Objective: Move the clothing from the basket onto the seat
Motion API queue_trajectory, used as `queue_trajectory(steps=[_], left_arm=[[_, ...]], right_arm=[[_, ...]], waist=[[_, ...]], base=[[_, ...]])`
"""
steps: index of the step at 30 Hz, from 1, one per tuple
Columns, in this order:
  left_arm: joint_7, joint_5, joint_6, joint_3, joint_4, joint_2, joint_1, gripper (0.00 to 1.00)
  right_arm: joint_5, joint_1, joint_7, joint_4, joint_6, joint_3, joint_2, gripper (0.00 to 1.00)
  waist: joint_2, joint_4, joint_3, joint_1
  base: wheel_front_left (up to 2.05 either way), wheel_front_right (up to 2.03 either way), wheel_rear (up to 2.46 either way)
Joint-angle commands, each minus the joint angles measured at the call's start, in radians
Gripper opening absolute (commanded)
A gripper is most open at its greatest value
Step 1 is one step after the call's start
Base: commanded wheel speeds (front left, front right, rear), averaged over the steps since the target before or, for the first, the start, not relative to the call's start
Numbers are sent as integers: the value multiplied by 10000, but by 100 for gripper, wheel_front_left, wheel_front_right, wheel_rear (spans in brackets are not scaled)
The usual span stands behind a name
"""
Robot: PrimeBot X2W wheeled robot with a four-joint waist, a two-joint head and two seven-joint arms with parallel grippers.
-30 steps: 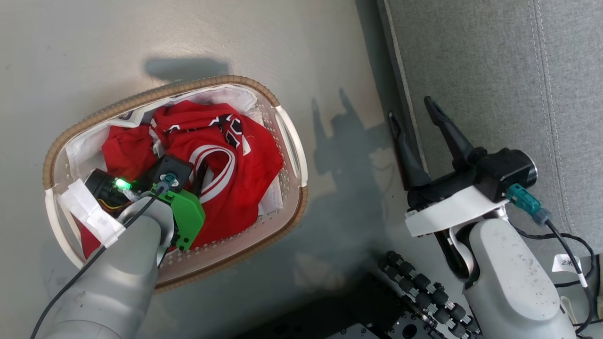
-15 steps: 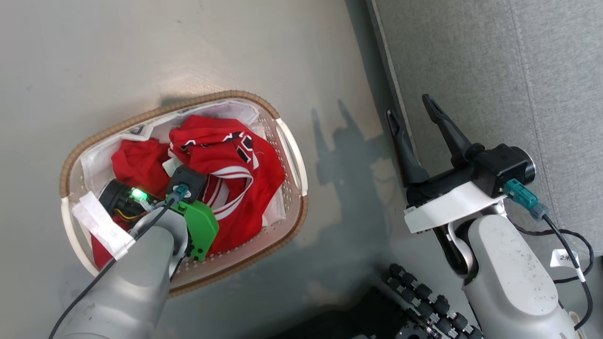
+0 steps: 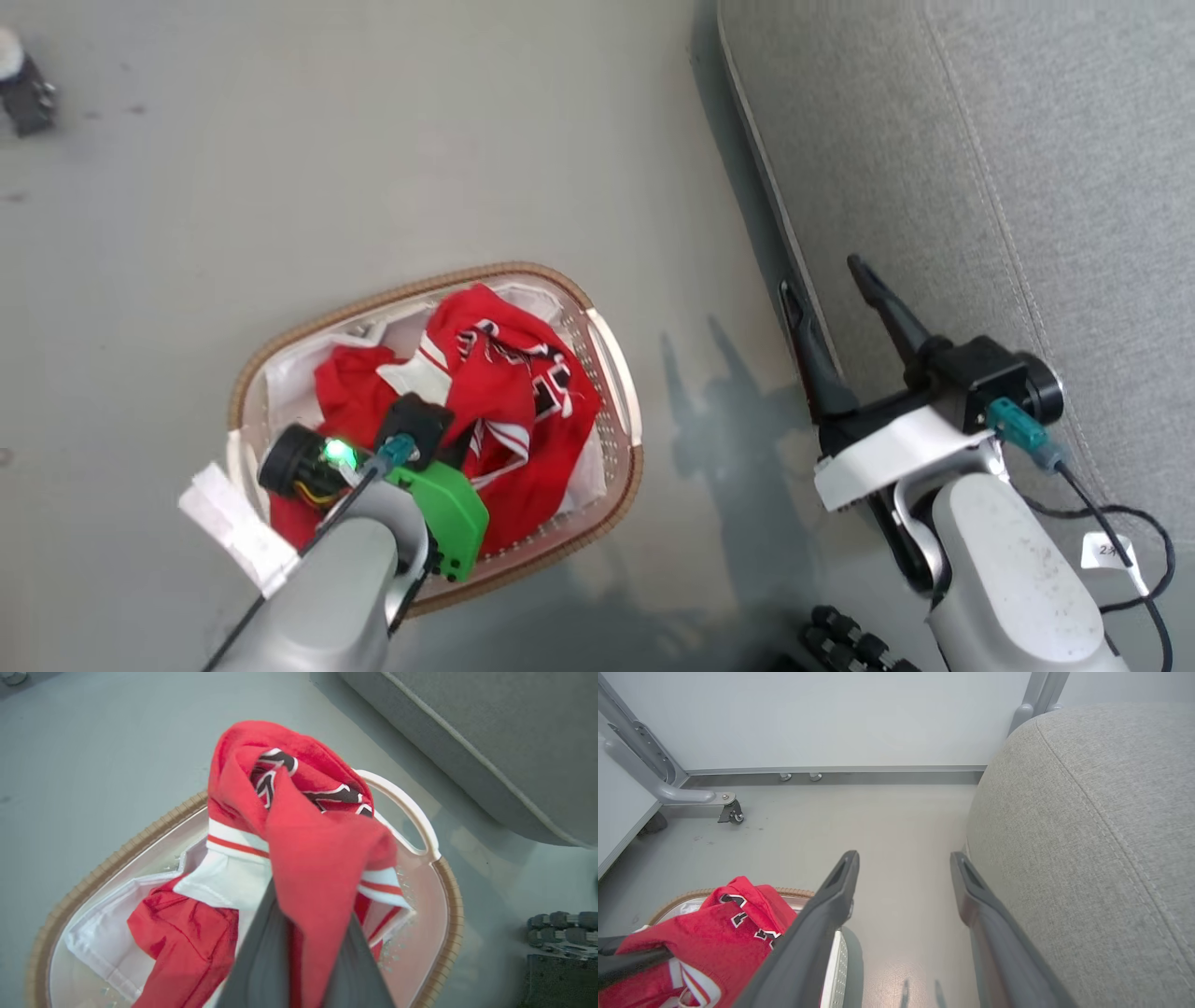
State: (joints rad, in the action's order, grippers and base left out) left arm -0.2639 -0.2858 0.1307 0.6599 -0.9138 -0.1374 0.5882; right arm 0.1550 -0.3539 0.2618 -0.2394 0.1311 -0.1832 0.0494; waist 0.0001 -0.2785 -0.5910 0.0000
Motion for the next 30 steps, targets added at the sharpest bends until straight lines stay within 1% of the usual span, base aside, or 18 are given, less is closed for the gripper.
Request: queue_trajectory(steps=[1,6,13,24,30], left_arm=[[-7,-118,-5,-154,258,54,-330,0],[-6,-48,-5,-315,1195,61,-1192,0],[-7,-78,-5,-369,2099,157,-2096,0],[-7,-78,-5,-1076,3493,262,-2821,0],[-9,-129,-5,-1171,3974,397,-3004,0]], right_arm=[[-74,253,46,-84,-6,43,44,100],[-157,666,46,-260,-8,150,79,100],[-94,1264,46,-426,-8,158,238,100],[10,2118,46,-648,-8,44,333,100],[123,2725,46,-731,-8,255,303,100]], waist=[[-1,674,1220,0],[-1,1039,2212,0],[-1,1498,3427,0],[-1,1960,4918,0],[-1,2169,5702,0]], base=[[0,0,0],[0,0,0],[0,0,0],[0,0,0],[0,0,0]])
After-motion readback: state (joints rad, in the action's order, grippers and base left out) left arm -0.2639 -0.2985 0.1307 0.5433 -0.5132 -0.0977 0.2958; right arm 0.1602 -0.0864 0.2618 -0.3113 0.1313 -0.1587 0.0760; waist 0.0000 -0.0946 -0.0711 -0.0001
